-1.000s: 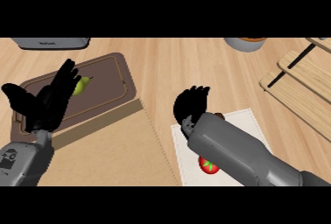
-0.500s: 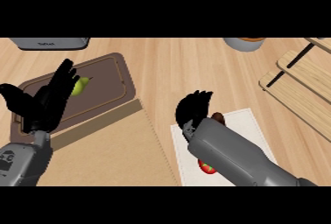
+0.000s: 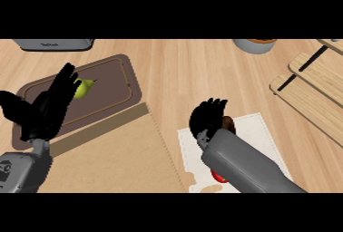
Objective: Pick the sweet potato from the placemat and place it in the tiered shelf
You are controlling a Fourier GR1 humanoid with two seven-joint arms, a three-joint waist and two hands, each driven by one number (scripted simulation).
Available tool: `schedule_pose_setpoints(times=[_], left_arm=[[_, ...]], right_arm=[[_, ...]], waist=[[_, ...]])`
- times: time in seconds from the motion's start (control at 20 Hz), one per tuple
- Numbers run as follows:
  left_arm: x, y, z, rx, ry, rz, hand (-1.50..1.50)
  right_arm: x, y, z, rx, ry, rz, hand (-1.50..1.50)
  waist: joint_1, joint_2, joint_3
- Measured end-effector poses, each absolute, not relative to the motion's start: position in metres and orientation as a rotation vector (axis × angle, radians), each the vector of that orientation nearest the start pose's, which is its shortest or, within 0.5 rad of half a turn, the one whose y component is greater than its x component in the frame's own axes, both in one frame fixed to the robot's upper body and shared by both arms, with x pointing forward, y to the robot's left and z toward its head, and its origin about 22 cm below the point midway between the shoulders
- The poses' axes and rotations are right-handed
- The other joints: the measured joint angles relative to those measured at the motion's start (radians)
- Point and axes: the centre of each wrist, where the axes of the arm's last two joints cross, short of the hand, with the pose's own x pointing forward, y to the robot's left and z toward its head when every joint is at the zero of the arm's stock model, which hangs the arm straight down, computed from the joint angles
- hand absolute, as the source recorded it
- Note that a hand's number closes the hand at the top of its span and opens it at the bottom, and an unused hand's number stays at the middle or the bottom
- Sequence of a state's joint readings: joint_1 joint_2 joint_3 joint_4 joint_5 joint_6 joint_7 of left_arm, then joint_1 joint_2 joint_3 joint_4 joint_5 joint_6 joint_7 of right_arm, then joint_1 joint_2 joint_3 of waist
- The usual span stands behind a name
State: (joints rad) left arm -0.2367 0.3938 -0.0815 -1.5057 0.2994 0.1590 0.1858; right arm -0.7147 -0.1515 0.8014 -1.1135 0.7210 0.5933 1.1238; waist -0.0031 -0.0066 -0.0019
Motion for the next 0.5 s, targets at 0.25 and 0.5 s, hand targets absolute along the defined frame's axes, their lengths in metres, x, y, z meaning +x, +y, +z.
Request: schedule_pose_setpoints(times=[0.25,0.5], left_arm=[[0.294,0.272,0.065,0.085,-1.522,-0.043,0.0],[0.3,0.277,0.066,0.091,-1.524,-0.047,0.0]], right_arm=[[0.318,-0.066,0.036,-1.151,-0.39,1.595,-1.5],[0.318,-0.075,0.025,-1.147,-0.351,1.579,-1.5]], waist=[[0.0,0.001,0.0],[0.0,0.001,-0.002]])
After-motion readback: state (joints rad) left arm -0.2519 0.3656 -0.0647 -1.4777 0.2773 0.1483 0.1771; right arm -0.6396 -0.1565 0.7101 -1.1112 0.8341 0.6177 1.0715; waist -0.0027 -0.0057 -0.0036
